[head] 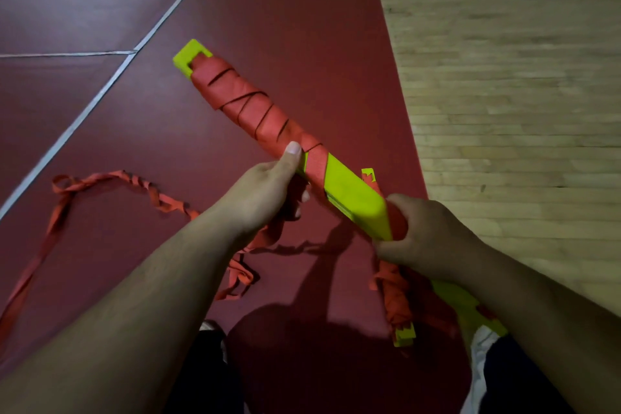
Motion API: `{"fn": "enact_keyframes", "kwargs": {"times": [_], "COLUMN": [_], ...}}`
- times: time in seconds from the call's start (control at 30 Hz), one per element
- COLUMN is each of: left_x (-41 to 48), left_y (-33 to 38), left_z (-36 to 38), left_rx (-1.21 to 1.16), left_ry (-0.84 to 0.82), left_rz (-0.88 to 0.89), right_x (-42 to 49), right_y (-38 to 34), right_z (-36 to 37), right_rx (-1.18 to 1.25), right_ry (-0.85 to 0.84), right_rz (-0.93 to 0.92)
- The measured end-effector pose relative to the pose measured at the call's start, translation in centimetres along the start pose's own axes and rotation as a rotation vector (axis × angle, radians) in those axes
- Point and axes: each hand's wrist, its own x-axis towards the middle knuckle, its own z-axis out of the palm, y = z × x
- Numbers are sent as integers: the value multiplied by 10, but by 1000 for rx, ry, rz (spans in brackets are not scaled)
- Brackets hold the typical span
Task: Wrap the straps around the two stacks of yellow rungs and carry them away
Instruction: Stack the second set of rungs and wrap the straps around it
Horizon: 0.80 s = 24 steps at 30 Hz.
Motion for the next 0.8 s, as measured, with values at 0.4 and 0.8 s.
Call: {"fn": "enact_keyframes", "kwargs": {"times": [0.4, 0.8], "left_x": [2, -3], "left_y": [-1, 0], "left_z": [23, 7], "left_rx": [-329, -307], "left_ry": [218, 50], "left_rz": [-237, 67], "right_x": [-13, -11], "right_y": [-21, -10], "right_z": [12, -3], "right_rx": [-325, 765], "right_ry": [88, -799], "right_rz": [-13, 229]}}
